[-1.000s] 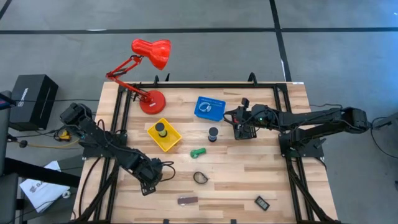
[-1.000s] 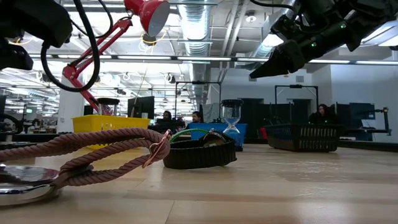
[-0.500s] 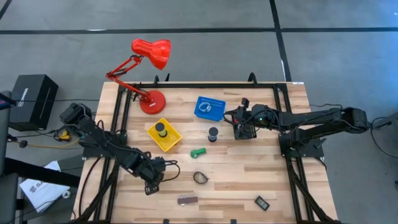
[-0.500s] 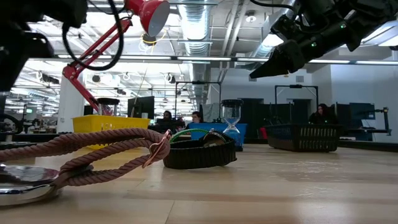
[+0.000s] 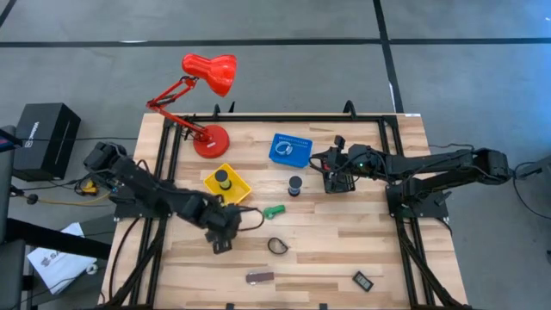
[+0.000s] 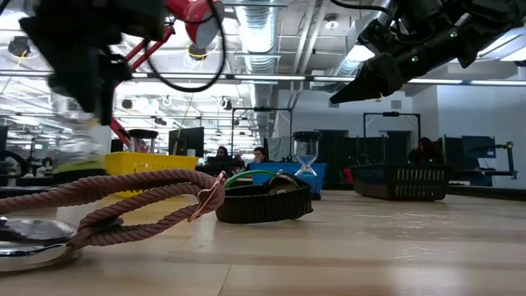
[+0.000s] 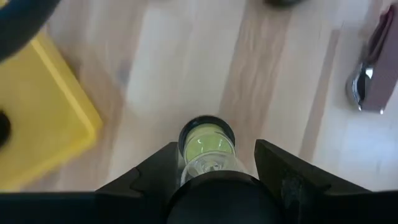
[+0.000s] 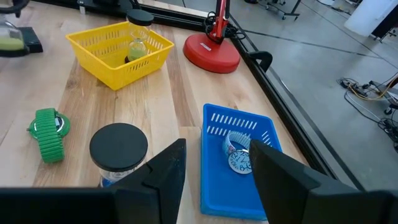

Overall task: Pick & Place Office items
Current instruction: Put the green hourglass into the yellow bin

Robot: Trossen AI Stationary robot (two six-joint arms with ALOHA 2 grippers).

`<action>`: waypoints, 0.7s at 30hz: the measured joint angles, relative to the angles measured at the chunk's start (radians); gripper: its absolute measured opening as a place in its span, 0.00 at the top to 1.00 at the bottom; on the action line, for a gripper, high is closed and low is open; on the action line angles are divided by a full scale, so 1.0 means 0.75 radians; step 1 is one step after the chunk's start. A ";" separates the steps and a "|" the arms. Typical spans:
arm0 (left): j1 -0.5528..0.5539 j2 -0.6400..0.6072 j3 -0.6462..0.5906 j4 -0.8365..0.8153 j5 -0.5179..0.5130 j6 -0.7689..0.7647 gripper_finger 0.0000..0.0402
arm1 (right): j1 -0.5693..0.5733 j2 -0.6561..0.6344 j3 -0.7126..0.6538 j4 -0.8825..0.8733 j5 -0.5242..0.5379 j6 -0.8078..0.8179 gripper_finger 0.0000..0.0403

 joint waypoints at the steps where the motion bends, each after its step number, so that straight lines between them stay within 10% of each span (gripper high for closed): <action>1: 0.022 0.000 0.000 0.011 0.000 0.038 0.52 | 0.000 0.000 0.000 0.000 0.000 0.000 0.58; 21: 0.409 0.000 0.159 -0.024 -0.013 0.632 0.51 | 0.000 0.000 0.000 -0.001 0.000 0.000 0.58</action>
